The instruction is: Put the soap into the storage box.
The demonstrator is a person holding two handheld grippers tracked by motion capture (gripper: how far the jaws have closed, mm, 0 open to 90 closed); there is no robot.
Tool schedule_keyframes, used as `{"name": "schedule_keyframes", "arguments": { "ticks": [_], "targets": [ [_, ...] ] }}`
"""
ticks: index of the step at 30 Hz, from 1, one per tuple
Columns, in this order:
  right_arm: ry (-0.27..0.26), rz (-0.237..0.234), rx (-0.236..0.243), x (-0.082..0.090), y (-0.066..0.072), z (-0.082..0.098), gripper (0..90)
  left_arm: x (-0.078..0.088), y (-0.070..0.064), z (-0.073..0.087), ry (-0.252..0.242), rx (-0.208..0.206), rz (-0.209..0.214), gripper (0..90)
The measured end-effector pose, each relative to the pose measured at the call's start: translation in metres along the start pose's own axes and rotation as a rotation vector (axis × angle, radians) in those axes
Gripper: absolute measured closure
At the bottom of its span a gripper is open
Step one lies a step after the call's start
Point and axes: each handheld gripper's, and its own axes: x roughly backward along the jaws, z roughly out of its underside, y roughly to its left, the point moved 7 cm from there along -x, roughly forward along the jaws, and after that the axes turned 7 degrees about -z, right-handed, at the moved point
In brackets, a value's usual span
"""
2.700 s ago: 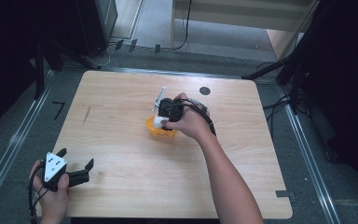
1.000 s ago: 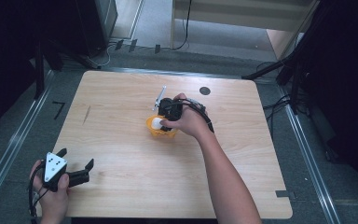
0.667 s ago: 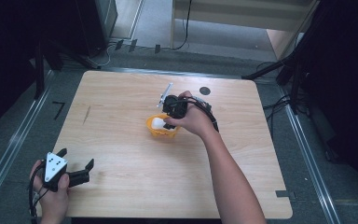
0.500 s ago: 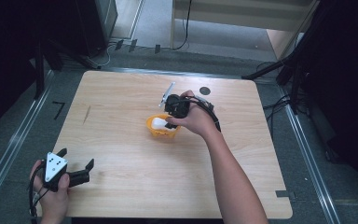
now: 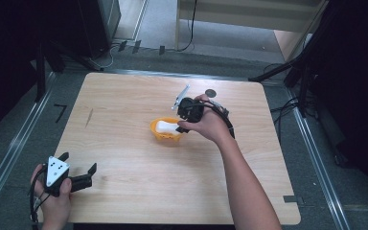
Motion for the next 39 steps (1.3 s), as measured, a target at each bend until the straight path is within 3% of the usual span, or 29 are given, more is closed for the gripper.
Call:
{"name": "schedule_keyframes", "arguments": {
  "ticks": [16, 23, 30, 33, 39],
  "targets": [
    [-0.043, 0.007, -0.077, 0.007, 0.0, 0.034, 36.3, 0.0, 0.0, 0.0, 0.002, 0.001, -0.001, 0.0],
    [-0.064, 0.013, -0.115, 0.01, 0.002, 0.047, 28.8, 0.0, 0.0, 0.0, 0.002, 0.0, -0.001, 0.0],
    [-0.096, 0.066, -0.163, 0.012, 0.002, 0.06, 13.9, 0.0, 0.0, 0.0, 0.002, 0.003, -0.001, 0.0],
    [-0.096, 0.135, -0.164, 0.013, 0.002, 0.066, 13.6, 0.0, 0.0, 0.0, 0.001, 0.003, -0.001, 0.0],
    [-0.115, 0.127, -0.201, 0.014, 0.007, 0.08, 13.1, 0.0, 0.0, 0.0, 0.003, 0.001, -0.002, 0.0]
  ]
}}
